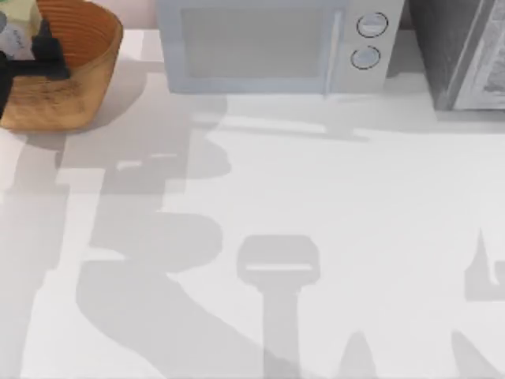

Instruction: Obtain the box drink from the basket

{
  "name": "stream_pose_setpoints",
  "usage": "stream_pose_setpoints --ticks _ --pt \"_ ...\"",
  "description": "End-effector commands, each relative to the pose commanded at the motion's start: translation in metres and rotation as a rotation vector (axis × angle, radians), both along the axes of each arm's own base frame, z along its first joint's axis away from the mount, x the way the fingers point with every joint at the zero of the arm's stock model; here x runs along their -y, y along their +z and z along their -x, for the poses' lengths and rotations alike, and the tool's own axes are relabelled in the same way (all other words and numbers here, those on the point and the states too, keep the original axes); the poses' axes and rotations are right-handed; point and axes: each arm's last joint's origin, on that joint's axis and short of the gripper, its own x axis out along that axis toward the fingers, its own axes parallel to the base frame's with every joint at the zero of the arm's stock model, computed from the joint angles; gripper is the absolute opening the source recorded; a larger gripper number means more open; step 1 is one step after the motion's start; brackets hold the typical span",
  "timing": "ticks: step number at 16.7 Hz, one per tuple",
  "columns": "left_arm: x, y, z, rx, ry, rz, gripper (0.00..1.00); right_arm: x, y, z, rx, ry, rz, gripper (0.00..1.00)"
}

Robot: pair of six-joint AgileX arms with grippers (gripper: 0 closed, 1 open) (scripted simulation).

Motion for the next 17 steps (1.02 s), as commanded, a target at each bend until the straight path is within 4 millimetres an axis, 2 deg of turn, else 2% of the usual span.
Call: stream_pose_setpoints --ticks 7,12,17 --pt "-0.001 -0.002 -0.040 -0.002 0.000 0.002 1.00 0.000 0.000 0.000 0.000 0.000 0.000 1.00" --pt "-0.001 -0.003 -0.045 -0.002 0.000 0.002 1.00 0.000 0.000 0.000 0.000 0.000 0.000 1.00" --pt "-0.001 -0.003 -0.045 -0.002 0.000 0.002 0.62 0.000 0.000 0.000 0.000 0.000 0.000 1.00"
